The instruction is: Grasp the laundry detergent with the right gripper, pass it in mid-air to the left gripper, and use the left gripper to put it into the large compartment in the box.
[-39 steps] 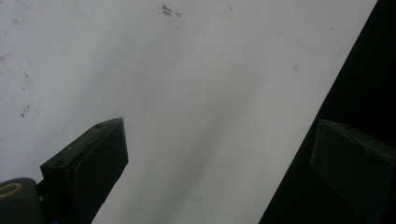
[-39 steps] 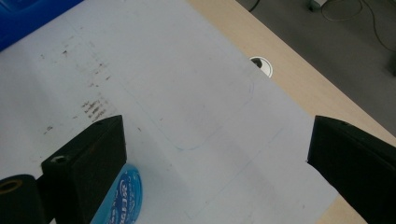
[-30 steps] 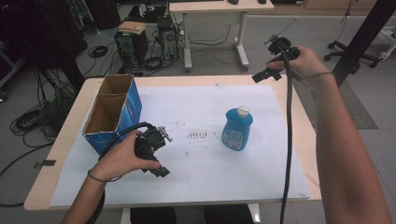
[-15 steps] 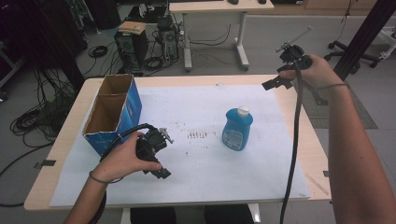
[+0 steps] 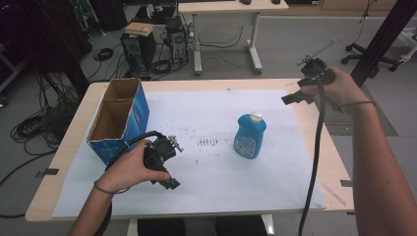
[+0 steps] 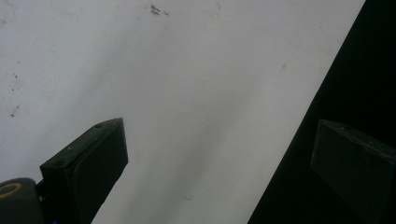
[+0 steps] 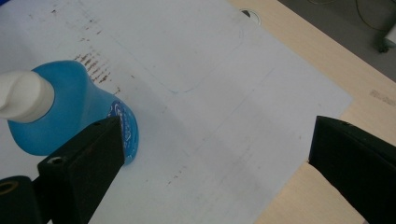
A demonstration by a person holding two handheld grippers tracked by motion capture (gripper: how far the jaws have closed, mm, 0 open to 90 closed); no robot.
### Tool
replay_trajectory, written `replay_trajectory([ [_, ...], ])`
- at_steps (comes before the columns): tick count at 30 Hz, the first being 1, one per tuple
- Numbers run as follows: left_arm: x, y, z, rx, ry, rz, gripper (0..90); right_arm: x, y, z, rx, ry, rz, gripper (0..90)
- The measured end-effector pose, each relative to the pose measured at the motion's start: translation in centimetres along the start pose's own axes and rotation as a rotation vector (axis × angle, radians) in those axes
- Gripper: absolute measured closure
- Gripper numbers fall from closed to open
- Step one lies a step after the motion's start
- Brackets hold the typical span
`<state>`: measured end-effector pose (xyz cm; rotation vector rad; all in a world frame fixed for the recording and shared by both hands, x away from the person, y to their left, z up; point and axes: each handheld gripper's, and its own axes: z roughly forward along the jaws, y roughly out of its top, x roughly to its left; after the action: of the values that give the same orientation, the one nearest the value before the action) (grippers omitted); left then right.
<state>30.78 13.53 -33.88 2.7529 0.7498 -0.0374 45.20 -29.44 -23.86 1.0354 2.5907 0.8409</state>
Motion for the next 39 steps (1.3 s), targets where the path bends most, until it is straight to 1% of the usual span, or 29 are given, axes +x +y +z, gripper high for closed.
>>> replay_trajectory([
  [1,0.0,0.0,0.0,0.000,0.000,0.000,4.1,0.2,-0.4,-0.1,-0.004,0.000,0.001,3.3],
  [4,0.0,0.0,-0.1,-0.002,0.001,-0.004,4.1,0.3,-0.7,-0.1,-0.005,0.001,0.000,3.3],
  [6,0.0,0.0,-0.1,-0.002,0.001,-0.005,4.1,0.6,-1.3,-0.2,-0.009,0.002,-0.003,3.3],
  [8,0.0,0.1,-0.1,0.000,0.003,-0.005,4.0,0.6,-1.3,-0.2,-0.009,0.002,-0.003,3.3],
  [9,0.0,0.1,-0.1,0.000,0.003,-0.005,4.0,0.8,-2.1,-0.4,-0.012,0.000,-0.001,3.3],
  [13,-0.1,0.0,-0.1,-0.002,0.003,0.000,4.0,0.9,-2.4,-0.5,-0.019,0.004,-0.002,3.3],
  [14,-0.1,0.0,-0.1,-0.002,0.003,0.000,4.0,1.1,-3.0,-0.5,-0.019,0.005,-0.004,3.3],
  [17,-0.1,0.0,-0.1,-0.001,0.003,-0.003,4.0,1.3,-3.4,-0.6,-0.018,0.006,-0.006,3.4],
  [18,-0.1,0.0,-0.1,-0.001,0.003,-0.003,4.0,1.4,-3.9,-0.6,-0.015,0.005,-0.006,3.4],
  [21,-0.3,0.0,-0.3,-0.001,0.004,0.005,4.0,1.5,-4.7,-0.4,-0.013,0.007,-0.003,3.3],
  [22,-0.3,0.0,-0.3,-0.001,0.004,0.005,4.0,1.5,-4.7,-0.4,-0.013,0.007,-0.003,3.3],
  [23,-0.3,0.0,-0.3,-0.001,0.004,0.005,4.0,1.6,-5.3,-0.3,-0.014,0.011,0.000,3.3],
  [27,-0.3,0.0,-0.3,-0.002,0.004,0.003,4.0,1.9,-5.8,-0.1,-0.017,0.015,-0.003,3.3],
  [28,-0.3,0.0,-0.3,-0.002,0.004,0.003,4.0,2.3,-6.2,0.0,-0.021,0.019,-0.010,3.3],
  [34,-0.3,0.1,-0.2,-0.004,0.002,0.004,4.0,2.8,-6.6,0.1,-0.028,0.024,-0.021,3.3],
  [35,-0.3,0.1,-0.2,-0.004,0.002,0.004,4.0,3.1,-6.9,0.2,-0.028,0.026,-0.023,3.3],
  [39,-0.3,0.1,-0.2,0.001,0.003,0.003,4.0,3.3,-7.2,0.5,-0.026,0.029,-0.029,3.3],
])
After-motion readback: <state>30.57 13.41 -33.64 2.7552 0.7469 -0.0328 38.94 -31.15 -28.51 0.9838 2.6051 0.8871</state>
